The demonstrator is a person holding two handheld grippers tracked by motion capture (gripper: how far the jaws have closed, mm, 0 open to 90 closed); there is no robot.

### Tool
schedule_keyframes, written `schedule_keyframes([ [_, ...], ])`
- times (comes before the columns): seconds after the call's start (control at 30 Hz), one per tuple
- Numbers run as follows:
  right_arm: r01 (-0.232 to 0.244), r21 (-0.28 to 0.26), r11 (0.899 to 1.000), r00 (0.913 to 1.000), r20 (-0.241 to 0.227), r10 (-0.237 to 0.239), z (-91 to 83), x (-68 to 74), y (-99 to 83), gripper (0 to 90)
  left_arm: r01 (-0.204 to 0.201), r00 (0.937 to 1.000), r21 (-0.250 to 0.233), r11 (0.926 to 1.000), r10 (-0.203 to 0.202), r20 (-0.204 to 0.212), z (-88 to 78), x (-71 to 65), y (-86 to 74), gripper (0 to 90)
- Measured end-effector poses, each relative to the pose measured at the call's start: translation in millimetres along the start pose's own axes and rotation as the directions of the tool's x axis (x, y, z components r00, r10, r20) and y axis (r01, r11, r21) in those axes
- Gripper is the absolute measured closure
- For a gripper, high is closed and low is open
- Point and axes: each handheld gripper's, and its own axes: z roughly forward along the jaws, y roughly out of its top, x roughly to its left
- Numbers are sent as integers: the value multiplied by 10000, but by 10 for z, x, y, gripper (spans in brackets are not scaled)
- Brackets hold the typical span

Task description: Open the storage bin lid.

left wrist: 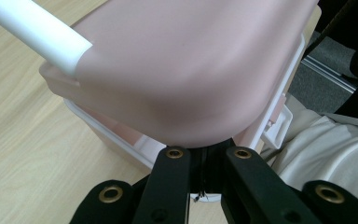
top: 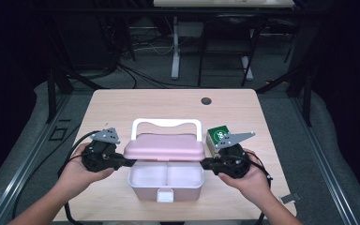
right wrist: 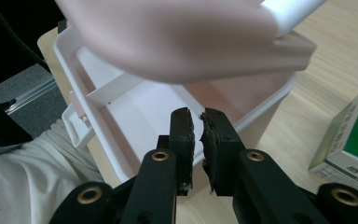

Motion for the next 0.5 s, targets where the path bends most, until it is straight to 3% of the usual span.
schedule_keyframes([
  [0.5,322,380,9988,9991,-299,-311,194,135,-103,843,140,9999,-184,9997,-140,-6,-45,53,86,900],
])
